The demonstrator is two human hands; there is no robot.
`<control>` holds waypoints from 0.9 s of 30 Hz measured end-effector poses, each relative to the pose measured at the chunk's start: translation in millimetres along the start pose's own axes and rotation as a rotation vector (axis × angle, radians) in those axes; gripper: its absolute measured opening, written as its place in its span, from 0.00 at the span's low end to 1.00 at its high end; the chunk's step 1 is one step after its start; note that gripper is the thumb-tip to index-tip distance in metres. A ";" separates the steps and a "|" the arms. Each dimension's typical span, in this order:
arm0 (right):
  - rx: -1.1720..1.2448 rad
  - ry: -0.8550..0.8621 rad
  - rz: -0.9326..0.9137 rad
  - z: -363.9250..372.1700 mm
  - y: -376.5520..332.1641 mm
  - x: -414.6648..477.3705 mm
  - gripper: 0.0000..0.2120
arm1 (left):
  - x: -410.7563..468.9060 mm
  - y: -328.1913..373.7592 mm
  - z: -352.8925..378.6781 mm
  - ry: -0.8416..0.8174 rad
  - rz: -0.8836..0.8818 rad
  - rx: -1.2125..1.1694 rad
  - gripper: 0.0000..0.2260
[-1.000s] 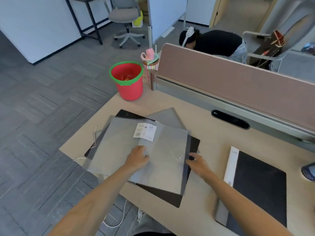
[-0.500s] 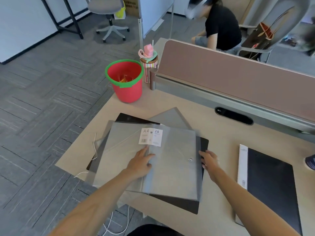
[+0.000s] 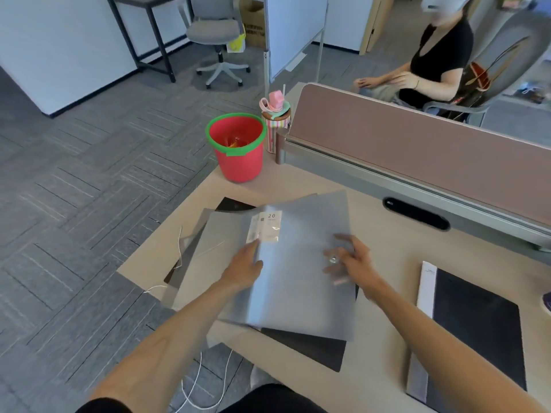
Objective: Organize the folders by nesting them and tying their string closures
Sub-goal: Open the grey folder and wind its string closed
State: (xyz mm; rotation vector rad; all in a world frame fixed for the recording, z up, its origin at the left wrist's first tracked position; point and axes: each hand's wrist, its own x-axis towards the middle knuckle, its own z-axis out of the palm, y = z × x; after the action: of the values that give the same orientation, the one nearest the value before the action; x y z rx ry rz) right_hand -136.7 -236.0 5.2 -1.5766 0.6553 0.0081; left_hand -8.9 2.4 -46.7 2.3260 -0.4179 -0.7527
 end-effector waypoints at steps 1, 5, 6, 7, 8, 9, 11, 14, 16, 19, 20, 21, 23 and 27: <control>0.016 -0.008 -0.027 -4.6 -5.5 -1.2 0.16 | -4.6 8.5 -4.6 0.064 -0.009 -0.107 0.27; 0.106 -0.056 -0.101 -25.0 -27.2 -8.9 0.16 | -25.0 47.4 -25.4 0.259 -0.019 -0.451 0.31; 0.131 -0.072 -0.121 -30.9 -32.7 -11.2 0.16 | -29.7 54.8 -30.4 0.273 0.009 -0.499 0.33; 0.153 -0.089 -0.145 -37.3 -37.7 -12.6 0.15 | -34.4 61.8 -34.8 0.266 0.039 -0.517 0.32; 0.175 -0.104 -0.169 -43.6 -42.6 -14.0 0.14 | -40.1 71.5 -38.8 0.252 0.076 -0.539 0.28; 0.190 -0.115 -0.193 -49.7 -46.7 -15.4 0.14 | -44.9 80.9 -41.3 0.238 0.107 -0.573 0.23; 0.189 -0.118 -0.236 -61.3 -52.3 -17.0 0.13 | -57.0 104.9 -43.6 0.223 0.169 -0.660 0.17; 0.140 -0.092 -0.293 -77.4 -52.1 -17.8 0.11 | -70.3 133.1 -39.6 0.214 0.212 -0.728 0.13; 0.096 -0.074 -0.327 -87.7 -45.2 -17.6 0.13 | -74.9 145.0 -31.4 0.218 0.208 -0.748 0.12; 0.035 -0.049 -0.328 -101.2 -37.4 -19.0 0.17 | -77.6 158.8 -17.2 0.234 0.203 -0.770 0.14; 0.018 -0.057 -0.326 -105.6 -34.4 -19.1 0.19 | -77.4 162.4 -12.9 0.240 0.199 -0.782 0.15; -0.005 -0.056 -0.322 -110.1 -31.0 -18.6 0.20 | -75.8 164.3 -8.8 0.248 0.187 -0.800 0.15; -0.072 -0.041 -0.315 -119.7 -23.2 -16.6 0.19 | -70.7 165.5 -1.2 0.263 0.146 -0.840 0.15; -0.090 -0.034 -0.260 -132.0 -13.1 -21.2 0.17 | -54.0 161.9 8.9 0.272 0.050 -0.837 0.09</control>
State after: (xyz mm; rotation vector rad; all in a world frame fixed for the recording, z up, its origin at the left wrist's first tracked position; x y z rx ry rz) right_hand -198.6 -349.0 43.2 -1.7349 0.4243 -0.1303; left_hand -72.3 -96.1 77.8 1.5817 -0.0146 -0.4484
